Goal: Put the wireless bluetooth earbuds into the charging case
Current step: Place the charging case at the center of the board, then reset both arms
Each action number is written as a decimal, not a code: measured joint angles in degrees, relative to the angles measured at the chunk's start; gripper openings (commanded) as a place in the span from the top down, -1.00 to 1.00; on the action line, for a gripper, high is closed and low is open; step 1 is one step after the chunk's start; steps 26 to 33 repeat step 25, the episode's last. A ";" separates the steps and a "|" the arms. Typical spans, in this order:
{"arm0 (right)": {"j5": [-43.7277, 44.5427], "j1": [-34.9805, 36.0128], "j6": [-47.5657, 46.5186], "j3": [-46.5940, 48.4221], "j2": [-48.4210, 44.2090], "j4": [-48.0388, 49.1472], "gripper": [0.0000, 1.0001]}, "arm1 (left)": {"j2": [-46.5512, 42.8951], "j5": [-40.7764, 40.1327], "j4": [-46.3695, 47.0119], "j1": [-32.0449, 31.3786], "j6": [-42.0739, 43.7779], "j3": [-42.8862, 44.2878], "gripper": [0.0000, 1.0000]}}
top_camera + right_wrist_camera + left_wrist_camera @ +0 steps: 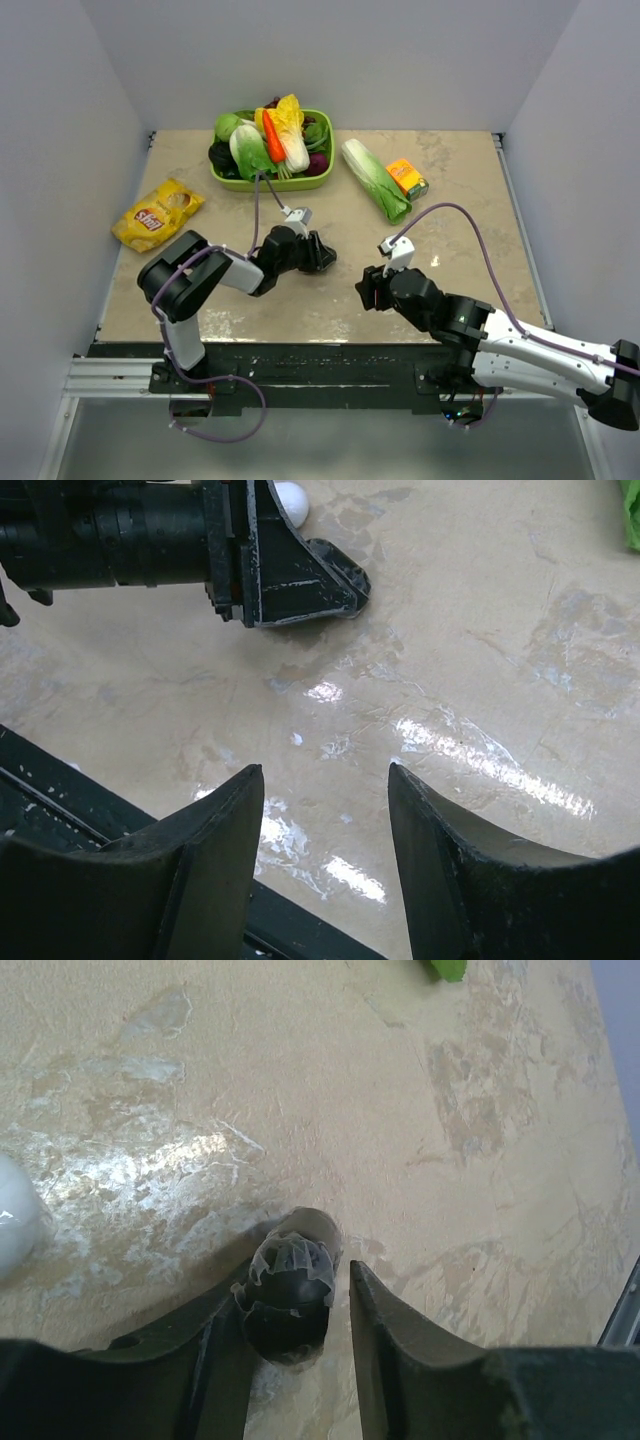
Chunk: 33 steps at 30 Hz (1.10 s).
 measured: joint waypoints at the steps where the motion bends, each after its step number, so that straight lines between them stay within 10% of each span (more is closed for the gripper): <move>1: 0.02 0.00 0.07 0.00 -0.04 -0.02 -0.13 | -0.13 0.00 -0.07 0.04 -0.02 0.00 -0.03; 3: 0.11 0.00 0.11 0.00 -0.20 -0.31 -0.13 | -1.22 -0.66 -1.29 0.11 -0.07 -0.24 -0.18; 5: 0.42 0.00 0.13 0.00 -0.76 -1.27 -0.14 | -4.04 -2.12 -4.04 0.42 -0.04 -1.36 -0.99; 19: 3.93 0.00 0.17 -0.98 -6.49 -0.15 -0.35 | -39.21 -23.52 -35.52 2.93 -5.25 -6.34 -1.00; 25: 7.17 0.00 3.78 -1.16 -2.47 0.48 -0.96 | -43.01 -26.32 -37.22 2.93 -8.07 -7.87 -1.00; 33: 7.17 0.00 3.78 -1.16 -2.47 0.48 -0.96 | -43.01 -26.32 -37.22 2.93 -8.07 -7.87 -1.00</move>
